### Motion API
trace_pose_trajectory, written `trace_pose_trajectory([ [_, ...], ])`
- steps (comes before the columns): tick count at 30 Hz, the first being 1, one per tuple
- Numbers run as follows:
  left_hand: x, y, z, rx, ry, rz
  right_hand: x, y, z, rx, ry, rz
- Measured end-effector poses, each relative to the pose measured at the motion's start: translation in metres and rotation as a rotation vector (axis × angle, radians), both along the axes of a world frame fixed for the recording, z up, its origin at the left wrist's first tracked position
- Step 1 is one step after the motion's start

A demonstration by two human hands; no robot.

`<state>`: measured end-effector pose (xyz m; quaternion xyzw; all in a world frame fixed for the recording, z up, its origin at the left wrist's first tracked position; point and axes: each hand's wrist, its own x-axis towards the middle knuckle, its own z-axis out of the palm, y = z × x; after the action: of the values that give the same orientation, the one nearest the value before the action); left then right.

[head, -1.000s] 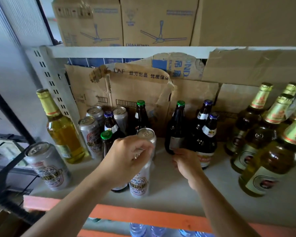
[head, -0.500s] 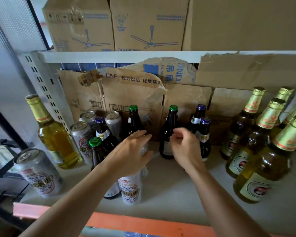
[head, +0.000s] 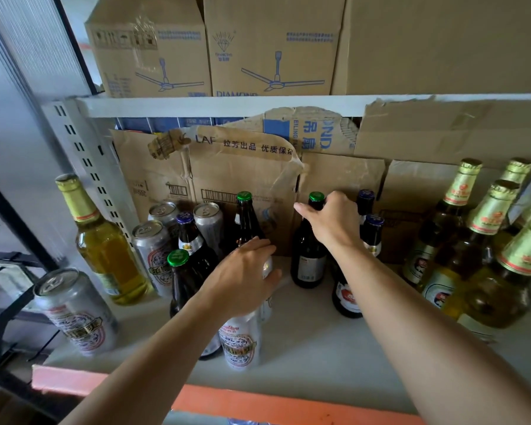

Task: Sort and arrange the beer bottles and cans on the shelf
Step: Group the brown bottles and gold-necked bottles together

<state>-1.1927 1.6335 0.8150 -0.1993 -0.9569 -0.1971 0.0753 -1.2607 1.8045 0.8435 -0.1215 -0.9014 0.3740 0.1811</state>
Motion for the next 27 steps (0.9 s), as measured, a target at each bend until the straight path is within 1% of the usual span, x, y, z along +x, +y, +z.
trace_pose_trajectory([
  [4,0.001,0.0,0.0,0.008,0.0,0.007,-0.005,-0.001,-0.004,0.037,0.0,-0.03],
  [9,0.002,0.001,0.0,0.006,0.001,0.015,-0.009,0.003,-0.002,0.117,-0.032,0.019],
  [13,0.002,0.001,0.001,0.007,0.001,0.027,-0.012,0.007,-0.004,0.097,-0.022,0.037],
  [16,0.003,0.001,0.001,0.002,-0.006,0.024,-0.014,0.007,-0.006,0.001,-0.002,0.031],
  [18,0.004,0.0,0.002,0.003,-0.007,0.022,-0.014,0.006,-0.007,-0.029,0.011,0.01],
  [22,0.004,0.001,0.002,0.009,-0.02,0.025,-0.014,0.003,-0.003,0.033,-0.014,0.004],
  [24,0.003,0.001,0.002,0.006,-0.022,0.028,-0.018,0.004,-0.001,0.073,-0.038,0.04],
  [27,0.003,0.0,0.001,-0.002,-0.026,0.029,-0.021,0.011,0.004,0.065,-0.091,0.123],
])
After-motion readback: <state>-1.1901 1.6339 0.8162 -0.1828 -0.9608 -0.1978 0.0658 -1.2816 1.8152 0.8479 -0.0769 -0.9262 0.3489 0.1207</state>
